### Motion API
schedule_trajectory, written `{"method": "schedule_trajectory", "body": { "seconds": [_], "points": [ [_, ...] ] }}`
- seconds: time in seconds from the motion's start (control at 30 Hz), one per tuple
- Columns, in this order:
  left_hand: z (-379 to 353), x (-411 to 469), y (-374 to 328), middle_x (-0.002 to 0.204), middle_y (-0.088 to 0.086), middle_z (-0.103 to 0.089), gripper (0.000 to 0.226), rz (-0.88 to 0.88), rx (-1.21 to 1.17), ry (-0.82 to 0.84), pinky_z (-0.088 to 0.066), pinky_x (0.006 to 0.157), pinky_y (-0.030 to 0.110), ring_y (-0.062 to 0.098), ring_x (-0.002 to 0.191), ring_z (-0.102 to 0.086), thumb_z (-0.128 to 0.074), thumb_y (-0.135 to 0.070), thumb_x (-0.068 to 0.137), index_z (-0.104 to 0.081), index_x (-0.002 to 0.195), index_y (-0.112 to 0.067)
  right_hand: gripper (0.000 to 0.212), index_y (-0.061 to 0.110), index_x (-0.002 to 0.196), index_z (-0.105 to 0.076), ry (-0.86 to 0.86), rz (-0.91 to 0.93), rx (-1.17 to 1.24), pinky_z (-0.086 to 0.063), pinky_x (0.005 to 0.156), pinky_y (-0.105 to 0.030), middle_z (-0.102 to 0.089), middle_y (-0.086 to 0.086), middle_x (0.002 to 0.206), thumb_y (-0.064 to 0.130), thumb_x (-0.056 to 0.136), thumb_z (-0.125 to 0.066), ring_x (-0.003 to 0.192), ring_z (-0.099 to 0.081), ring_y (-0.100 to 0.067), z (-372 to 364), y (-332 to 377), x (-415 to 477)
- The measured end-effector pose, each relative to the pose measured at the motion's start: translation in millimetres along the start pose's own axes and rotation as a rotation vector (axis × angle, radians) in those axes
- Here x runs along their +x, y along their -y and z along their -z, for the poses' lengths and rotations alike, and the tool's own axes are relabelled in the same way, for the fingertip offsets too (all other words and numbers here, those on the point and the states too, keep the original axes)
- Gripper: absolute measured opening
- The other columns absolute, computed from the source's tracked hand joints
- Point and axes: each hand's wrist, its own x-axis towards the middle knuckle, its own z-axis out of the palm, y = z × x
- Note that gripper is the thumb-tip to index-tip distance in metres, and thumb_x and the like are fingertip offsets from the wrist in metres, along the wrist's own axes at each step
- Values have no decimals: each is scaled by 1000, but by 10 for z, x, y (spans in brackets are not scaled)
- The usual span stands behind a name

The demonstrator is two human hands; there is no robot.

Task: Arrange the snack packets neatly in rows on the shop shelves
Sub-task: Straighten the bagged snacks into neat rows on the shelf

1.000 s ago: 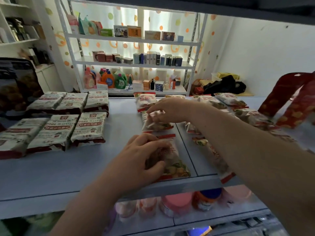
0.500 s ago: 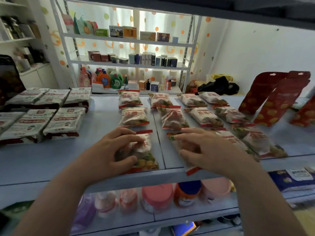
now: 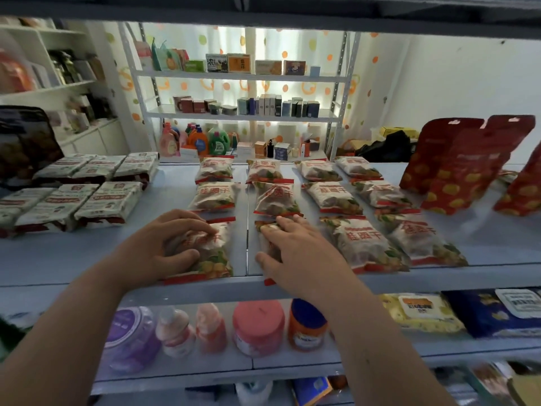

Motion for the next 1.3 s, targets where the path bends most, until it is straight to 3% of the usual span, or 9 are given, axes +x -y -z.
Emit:
{"method": "schedule_trajectory", "body": {
  "seconds": [0.23,0.43,0.57,0.67,0.83,0.97,1.1,1.2,1.3],
  "points": [
    [6,-29,-114,131,-18,-51,46,95,69,4,-37,103,23,-1,125,-46,-60,-55,79,-57,125,-48,62,30,153,-30,-27,2,-26,-11,119,-40,-25,-4,161,56,97,-38,149,-14,-28,-17,37,4],
    [-27,-79,-244,131,-17,-49,54,176,141,-34,-36,103,23,-3,119,-45,-53,-59,79,-57,129,-41,61,30,151,-34,-73,-17,-32,-17,118,-42,-29,-5,159,57,96,-39,148,-17,-30,-69,79,2],
    [42,-158,-249,135,-10,-52,58,237,218,-110,-38,99,29,6,120,-47,-46,-61,81,-53,135,-40,60,28,146,-43,-164,71,-74,-23,117,-43,-38,-5,154,58,93,-44,145,-27,-29,-81,212,15],
    [142,-273,-164,141,-4,-50,59,271,367,-121,-33,98,28,13,127,-44,-45,-59,84,-47,140,-40,52,26,142,-49,-197,184,-33,-26,114,-36,-48,-6,147,47,94,-48,138,-38,-25,-74,402,68],
    [425,-505,64,139,-5,-52,59,319,447,-181,-34,101,33,15,128,-41,-41,-62,83,-48,137,-39,46,24,135,-56,-208,319,-24,-42,105,-36,-56,1,138,41,93,-51,128,-48,-20,-27,827,319],
    [733,-649,300,133,-1,-55,47,342,501,-210,-37,103,39,21,124,-45,-54,-47,88,-55,132,-30,42,28,132,-57,-182,329,-33,-44,102,-35,-57,4,135,42,93,-50,124,-50,-18,-4,1168,579],
    [746,-669,295,131,-4,-54,45,248,431,-212,-36,98,30,16,121,-44,-60,-43,89,-55,131,-30,33,30,127,-61,-247,277,-8,-49,93,-28,-61,8,130,32,96,-51,114,-58,-13,-34,1221,624],
    [507,-506,57,133,-12,-49,52,116,293,-157,-32,89,20,5,120,-39,-49,-56,86,-48,135,-39,31,27,123,-64,-325,182,52,-40,85,-14,-63,8,126,19,95,-52,109,-59,-11,-50,921,498],
    [260,-274,-87,139,-13,-45,62,47,253,-31,-30,93,21,7,124,-39,-42,-67,82,-42,139,-42,34,29,123,-64,-351,43,65,-44,88,-19,-59,8,132,16,95,-50,113,-56,-9,-56,564,284]
  ]
}}
